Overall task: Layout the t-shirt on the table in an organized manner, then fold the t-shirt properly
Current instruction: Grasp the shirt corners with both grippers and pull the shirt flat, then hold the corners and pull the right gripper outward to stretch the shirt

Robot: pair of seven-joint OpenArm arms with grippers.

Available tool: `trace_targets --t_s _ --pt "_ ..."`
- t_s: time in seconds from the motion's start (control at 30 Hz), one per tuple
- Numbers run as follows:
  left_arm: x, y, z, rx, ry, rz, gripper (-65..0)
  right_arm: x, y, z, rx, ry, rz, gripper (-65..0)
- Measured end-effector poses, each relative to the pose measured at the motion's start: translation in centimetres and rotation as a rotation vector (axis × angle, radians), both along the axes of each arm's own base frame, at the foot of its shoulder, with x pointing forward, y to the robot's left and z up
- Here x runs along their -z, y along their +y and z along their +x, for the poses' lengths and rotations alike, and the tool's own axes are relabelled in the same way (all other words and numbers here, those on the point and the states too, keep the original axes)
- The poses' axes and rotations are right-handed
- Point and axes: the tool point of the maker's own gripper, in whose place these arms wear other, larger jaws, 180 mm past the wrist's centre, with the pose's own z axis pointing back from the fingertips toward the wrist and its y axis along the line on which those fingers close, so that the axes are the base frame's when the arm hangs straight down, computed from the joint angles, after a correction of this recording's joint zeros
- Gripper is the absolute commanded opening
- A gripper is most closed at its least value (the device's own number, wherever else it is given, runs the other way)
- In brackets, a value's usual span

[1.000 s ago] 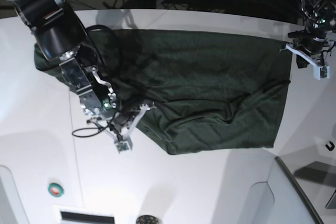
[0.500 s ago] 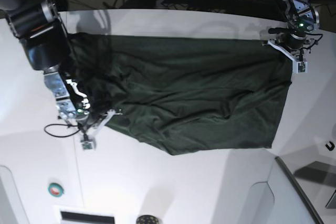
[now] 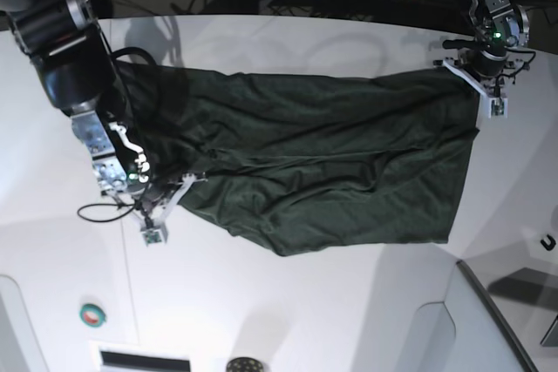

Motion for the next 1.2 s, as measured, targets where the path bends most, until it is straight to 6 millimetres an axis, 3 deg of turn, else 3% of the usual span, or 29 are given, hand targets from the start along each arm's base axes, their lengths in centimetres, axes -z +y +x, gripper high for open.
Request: trace_targets --t_s 0.13,0.27,0.37,0.47,0.6,0.67,0.83,0.93,1.03,1.1,1.2 --pt "-2.0 0.5 1.4 0.011 -0.053 0.035 -65.0 -3.7 1.6 -0.5 -0.065 -0.063 0.033 -64.4" --pt "-3.2 0.5 1.9 0.019 -0.081 0.058 -65.0 -7.1 0.2 -1.8 -0.049 -0.107 0.04 -64.4" --pt "-3.4 0.6 2.1 0.018 -0.087 0.06 -65.0 -5.9 -2.1 -5.4 0.021 0.004 0.041 -64.7" --pt "-2.9 0.3 2.4 0.013 -0.084 0.044 -65.0 -3.6 -4.0 -9.4 0.077 0.1 0.034 -64.8" --pt "-2.2 -0.3 3.5 0.004 -0.087 0.01 -65.0 -0.6 -4.2 -14.6 0.088 0.209 0.029 -64.8" --pt "-1.9 -0.1 3.9 0.005 -0.087 0.004 -65.0 0.3 -4.0 -16.1 0.093 0.245 0.04 -64.8" --pt "0.6 -0.6 3.1 0.049 0.001 -0.015 -65.0 0.8 -5.9 -15.8 0.099 0.222 0.008 -64.8" --pt "0.9 -0.7 2.8 0.048 0.005 -0.019 -65.0 0.8 -7.0 -16.3 0.095 0.22 -0.019 -64.8" --pt "0.8 -0.7 2.9 0.049 0.001 -0.02 -65.0 0.2 -6.5 -17.0 0.079 0.232 -0.024 -64.8" --pt "0.6 -0.7 2.9 0.049 0.002 -0.015 -65.0 -1.2 -5.6 -16.6 0.06 0.191 -0.006 -64.4" --pt "-1.0 -0.4 3.6 0.064 -0.032 0.019 -65.0 -4.6 -4.3 -13.9 0.033 0.073 0.019 -64.1"
